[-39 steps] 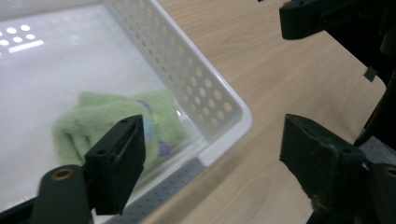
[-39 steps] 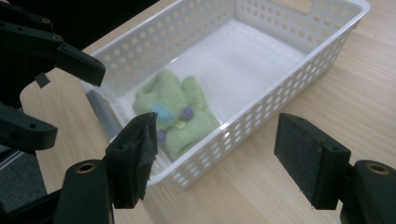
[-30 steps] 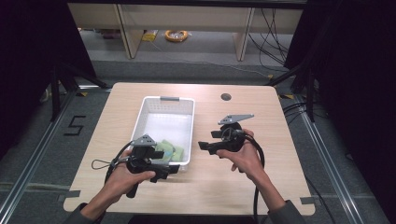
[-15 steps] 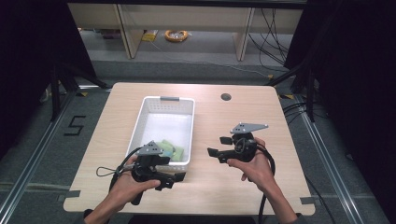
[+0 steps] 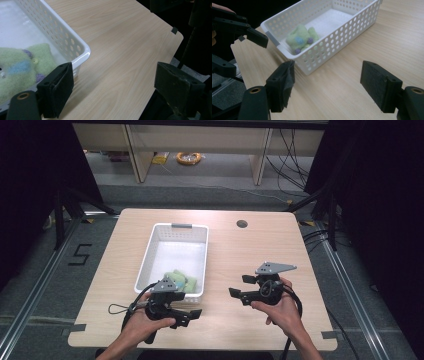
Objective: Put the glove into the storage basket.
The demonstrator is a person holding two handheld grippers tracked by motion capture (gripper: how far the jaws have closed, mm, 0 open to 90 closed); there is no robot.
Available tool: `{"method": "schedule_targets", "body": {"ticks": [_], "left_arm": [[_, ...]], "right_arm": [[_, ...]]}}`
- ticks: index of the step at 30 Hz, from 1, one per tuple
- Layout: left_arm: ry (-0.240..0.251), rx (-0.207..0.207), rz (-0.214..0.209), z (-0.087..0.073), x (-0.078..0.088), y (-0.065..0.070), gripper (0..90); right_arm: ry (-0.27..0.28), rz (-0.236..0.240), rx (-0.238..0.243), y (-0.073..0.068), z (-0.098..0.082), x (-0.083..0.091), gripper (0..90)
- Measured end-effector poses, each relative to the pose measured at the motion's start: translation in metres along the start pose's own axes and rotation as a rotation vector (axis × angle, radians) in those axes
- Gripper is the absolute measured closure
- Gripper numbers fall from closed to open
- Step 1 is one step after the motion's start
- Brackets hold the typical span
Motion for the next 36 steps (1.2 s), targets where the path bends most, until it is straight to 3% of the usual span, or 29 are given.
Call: {"method": "schedule_targets", "body": {"ticks": [4,7,9,10,11,12,14,21,22,25,26,29,30,32,35,36], "left_arm": [[-0.002,-0.004,0.003,-0.006,-0.003,0.001,15.1],[0.003,-0.001,0.009,-0.011,-0.006,0.001,15.1],[0.003,0.0,0.003,-0.015,-0.007,0.002,15.1],[0.003,-0.005,-0.002,-0.017,-0.008,0.001,15.1],[0.002,-0.001,-0.006,-0.018,-0.008,0.001,15.1],[0.006,0.007,-0.003,-0.02,-0.009,0.002,15.1],[-0.005,0.006,-0.005,-0.023,-0.009,0.002,15.1],[-0.007,-0.001,-0.019,-0.033,-0.011,0.005,15.1],[-0.009,0.001,-0.013,-0.038,-0.012,0.005,15.1],[-0.007,-0.001,-0.012,-0.042,-0.014,0.005,15.1],[-0.015,-0.01,-0.007,-0.046,-0.015,0.005,15.1],[-0.009,-0.015,-0.007,-0.049,-0.016,0.005,15.1],[-0.014,-0.024,-0.001,-0.052,-0.016,0.005,15.1],[-0.019,-0.027,0.007,-0.055,-0.015,0.005,15.1],[-0.02,-0.024,-0.003,-0.058,-0.016,0.006,15.1],[-0.025,-0.026,-0.003,-0.06,-0.016,0.006,15.1]], "right_arm": [[-0.004,0.001,-0.035,0.0,-0.01,0.004,28.2],[0.003,-0.014,-0.034,0.001,-0.017,0.007,26.6],[0.015,0.002,-0.051,0.0,-0.022,0.007,24.9],[0.019,-0.001,-0.03,0.002,-0.024,0.007,23.8],[0.019,0.002,-0.055,0.0,-0.027,0.008,23.0],[0.028,0.007,-0.033,0.002,-0.029,0.008,21.2],[0.035,0.008,-0.046,0.001,-0.033,0.01,16.5],[0.056,0.019,-0.03,0.0,-0.045,0.013,16.1],[0.039,0.016,-0.057,-0.002,-0.051,0.015,16.1],[0.047,0.023,-0.026,-0.001,-0.055,0.015,16.1],[0.039,0.03,-0.049,-0.003,-0.061,0.015,16.1],[0.035,0.033,-0.048,-0.003,-0.066,0.015,16.1],[0.025,0.02,-0.018,-0.001,-0.07,0.016,16.2],[0.024,0.026,-0.044,-0.003,-0.074,0.015,16.3],[0.017,0.034,-0.027,-0.003,-0.078,0.014,16.3],[0.014,0.038,-0.044,-0.005,-0.081,0.014,16.4]]}}
Point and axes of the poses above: each handheld gripper's, and its own axes: x roughly backward along the jaws, z roughly out of its top, y roughly to its right, the point moved 6 cm from there along -x, roughly forward along the jaws, and after that the axes turned 7 degrees about z, right-handed, at the moved point
